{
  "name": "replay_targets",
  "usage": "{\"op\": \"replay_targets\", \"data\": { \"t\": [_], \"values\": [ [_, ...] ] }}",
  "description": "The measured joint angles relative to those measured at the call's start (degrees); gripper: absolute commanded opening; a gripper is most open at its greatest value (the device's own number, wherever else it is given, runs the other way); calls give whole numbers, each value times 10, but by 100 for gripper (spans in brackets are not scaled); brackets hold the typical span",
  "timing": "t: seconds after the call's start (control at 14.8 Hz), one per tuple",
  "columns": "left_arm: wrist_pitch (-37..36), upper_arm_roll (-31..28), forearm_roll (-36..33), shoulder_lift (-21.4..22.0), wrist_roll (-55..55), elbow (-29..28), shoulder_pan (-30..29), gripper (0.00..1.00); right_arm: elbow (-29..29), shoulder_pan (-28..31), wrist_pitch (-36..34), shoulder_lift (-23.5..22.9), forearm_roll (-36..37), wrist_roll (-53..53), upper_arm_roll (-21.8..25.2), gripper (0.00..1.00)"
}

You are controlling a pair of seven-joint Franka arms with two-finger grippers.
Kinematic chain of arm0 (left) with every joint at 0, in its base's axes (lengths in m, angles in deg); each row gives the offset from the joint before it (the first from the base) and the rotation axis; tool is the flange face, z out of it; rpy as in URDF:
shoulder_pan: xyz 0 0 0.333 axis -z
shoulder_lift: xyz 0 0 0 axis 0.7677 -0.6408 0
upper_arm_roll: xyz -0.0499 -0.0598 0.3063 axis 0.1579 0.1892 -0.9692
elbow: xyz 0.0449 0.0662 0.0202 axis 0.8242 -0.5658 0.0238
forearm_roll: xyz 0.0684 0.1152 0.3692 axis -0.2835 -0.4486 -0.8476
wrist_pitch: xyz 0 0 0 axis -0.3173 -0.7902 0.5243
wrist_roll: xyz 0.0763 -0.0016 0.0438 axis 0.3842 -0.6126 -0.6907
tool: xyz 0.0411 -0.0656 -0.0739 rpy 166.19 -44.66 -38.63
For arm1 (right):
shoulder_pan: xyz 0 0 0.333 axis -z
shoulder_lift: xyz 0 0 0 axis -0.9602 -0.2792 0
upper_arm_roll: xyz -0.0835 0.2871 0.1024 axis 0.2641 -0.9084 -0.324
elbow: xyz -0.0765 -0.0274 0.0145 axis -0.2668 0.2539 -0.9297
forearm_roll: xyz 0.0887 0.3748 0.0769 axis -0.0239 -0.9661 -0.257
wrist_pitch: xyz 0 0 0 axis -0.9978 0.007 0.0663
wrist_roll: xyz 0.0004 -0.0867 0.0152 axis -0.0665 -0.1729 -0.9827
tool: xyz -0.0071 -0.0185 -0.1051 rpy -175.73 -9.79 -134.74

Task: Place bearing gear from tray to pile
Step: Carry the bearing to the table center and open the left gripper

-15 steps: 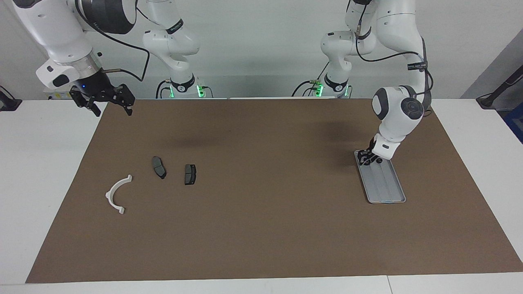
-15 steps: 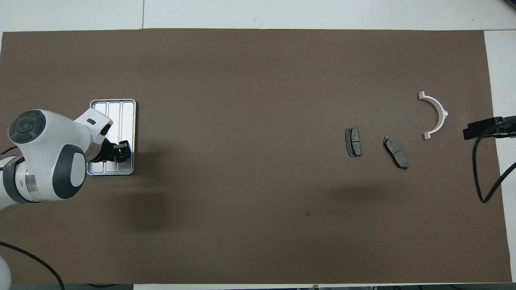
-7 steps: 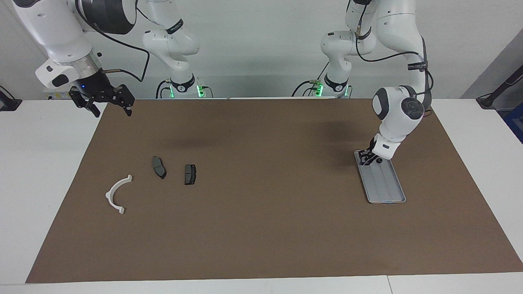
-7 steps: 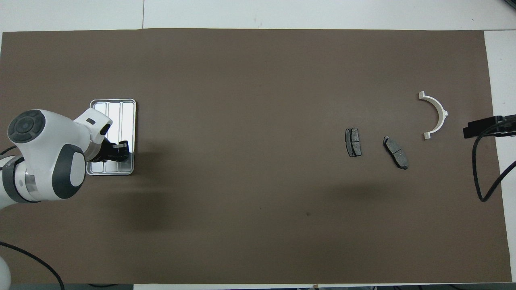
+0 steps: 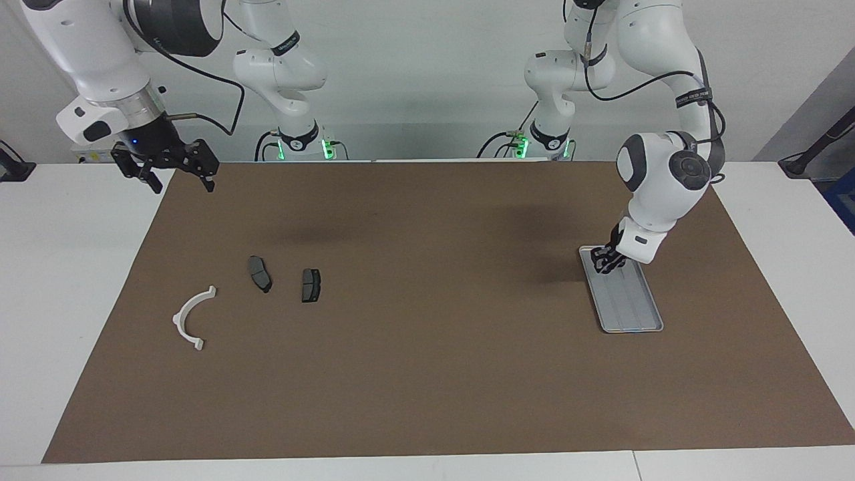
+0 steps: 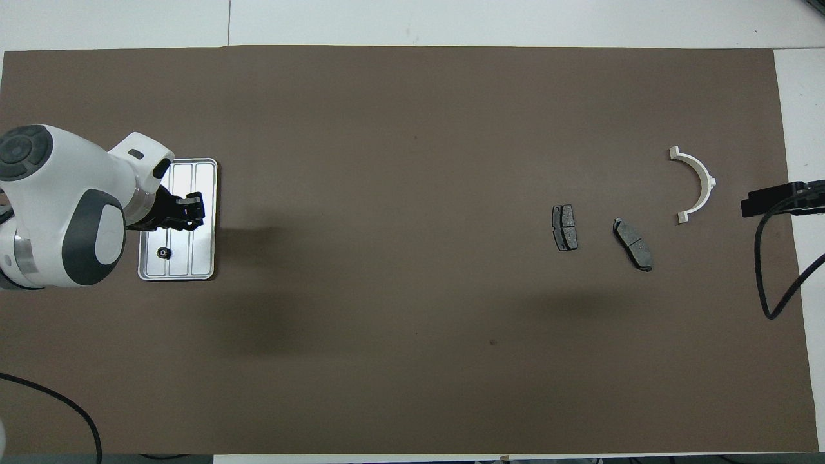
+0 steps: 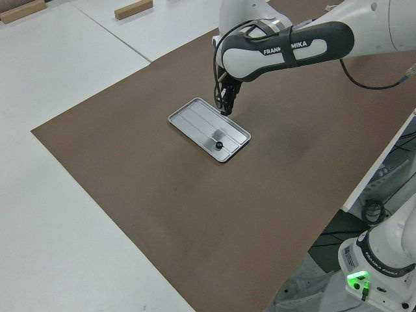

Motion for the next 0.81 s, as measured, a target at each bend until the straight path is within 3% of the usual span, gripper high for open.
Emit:
{"op": "replay_targets", "data": {
  "t": [0.47, 0.81],
  "values": [
    [-6, 5, 1, -38, -228, 71, 156, 25, -3, 1, 33, -16, 0, 2, 2, 100],
    [-7, 5, 2, -117, -330, 168, 241, 25, -3, 5, 57, -37, 0, -1, 2, 100]
  ]
}}
